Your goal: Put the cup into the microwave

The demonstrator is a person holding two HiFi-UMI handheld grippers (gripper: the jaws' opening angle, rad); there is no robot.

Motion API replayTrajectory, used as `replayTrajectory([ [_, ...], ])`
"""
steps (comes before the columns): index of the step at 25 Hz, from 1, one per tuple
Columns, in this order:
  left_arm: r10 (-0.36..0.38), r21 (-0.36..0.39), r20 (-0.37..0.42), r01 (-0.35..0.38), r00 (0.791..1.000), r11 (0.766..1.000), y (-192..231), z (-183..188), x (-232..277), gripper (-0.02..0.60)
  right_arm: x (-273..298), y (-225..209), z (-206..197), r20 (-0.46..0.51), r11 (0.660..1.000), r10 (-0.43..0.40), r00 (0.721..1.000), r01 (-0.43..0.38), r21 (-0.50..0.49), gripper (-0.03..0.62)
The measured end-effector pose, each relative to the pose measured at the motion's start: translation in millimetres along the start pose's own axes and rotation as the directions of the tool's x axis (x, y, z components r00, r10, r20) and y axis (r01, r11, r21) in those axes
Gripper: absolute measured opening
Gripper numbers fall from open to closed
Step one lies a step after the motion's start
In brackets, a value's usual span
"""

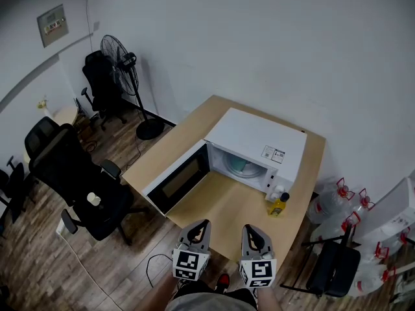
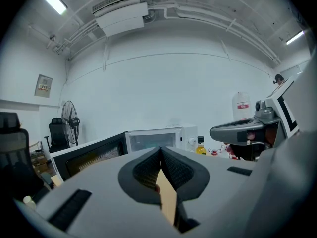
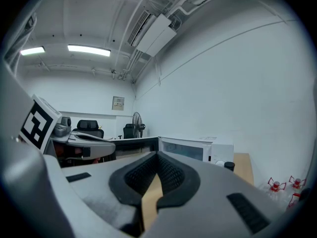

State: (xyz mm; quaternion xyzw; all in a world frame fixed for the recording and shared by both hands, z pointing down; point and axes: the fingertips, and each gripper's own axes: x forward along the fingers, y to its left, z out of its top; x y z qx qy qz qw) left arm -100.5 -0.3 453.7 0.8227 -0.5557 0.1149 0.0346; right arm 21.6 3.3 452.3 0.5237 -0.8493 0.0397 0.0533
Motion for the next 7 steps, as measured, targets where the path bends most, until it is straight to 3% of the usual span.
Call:
replayTrajectory([
  [7,-0.002,0.000,0.005,0.002,1.000,1.000,-1.8,1.0,3.6,0.023,-0.3,-3.6,1.0,-0.003,1.000,-0.007,1.000,0.007,0.007,0.015],
])
